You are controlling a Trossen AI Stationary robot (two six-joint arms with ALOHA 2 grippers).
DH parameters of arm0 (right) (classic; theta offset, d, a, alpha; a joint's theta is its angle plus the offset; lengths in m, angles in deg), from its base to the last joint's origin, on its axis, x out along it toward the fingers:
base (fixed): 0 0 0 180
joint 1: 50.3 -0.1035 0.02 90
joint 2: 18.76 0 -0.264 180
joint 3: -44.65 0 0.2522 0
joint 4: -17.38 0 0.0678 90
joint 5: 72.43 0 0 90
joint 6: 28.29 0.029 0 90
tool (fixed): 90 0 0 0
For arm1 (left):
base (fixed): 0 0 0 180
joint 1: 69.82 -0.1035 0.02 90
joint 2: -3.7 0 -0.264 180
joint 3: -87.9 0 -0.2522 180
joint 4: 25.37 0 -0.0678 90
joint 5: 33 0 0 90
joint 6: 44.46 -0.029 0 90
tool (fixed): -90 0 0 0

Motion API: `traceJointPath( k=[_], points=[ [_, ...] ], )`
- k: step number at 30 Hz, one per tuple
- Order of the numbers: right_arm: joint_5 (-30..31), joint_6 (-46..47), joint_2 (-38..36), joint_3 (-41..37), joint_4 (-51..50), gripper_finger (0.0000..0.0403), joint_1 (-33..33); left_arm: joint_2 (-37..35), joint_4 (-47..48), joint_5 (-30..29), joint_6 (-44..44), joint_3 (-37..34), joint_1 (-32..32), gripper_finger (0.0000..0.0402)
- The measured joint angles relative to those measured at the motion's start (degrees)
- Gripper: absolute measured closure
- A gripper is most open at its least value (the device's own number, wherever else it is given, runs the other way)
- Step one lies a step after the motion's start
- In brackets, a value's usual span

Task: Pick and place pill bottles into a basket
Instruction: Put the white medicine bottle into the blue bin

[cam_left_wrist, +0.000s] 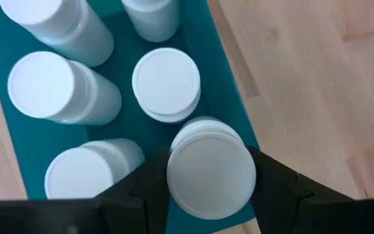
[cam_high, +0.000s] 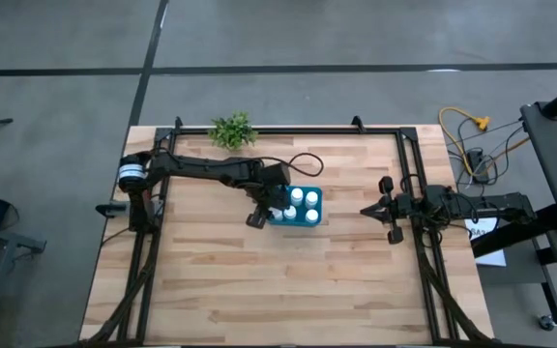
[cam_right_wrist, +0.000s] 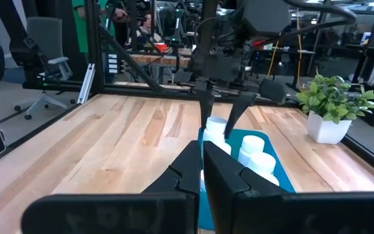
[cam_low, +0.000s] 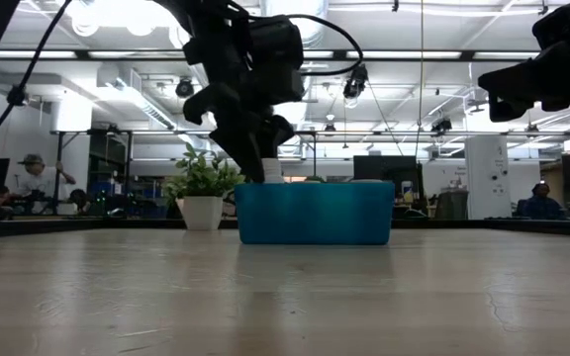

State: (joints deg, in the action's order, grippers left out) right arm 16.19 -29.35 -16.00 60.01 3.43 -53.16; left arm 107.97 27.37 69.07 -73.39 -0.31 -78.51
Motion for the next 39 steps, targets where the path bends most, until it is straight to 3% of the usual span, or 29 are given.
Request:
traceJointPath(
  k=[39],
  points=[
    [0.0,0.0,0.0,0.0,0.0,0.0394,0.0,3.2,-2.5,-0.1,-0.1,-0.5,-0.7,0.0251]
  ],
)
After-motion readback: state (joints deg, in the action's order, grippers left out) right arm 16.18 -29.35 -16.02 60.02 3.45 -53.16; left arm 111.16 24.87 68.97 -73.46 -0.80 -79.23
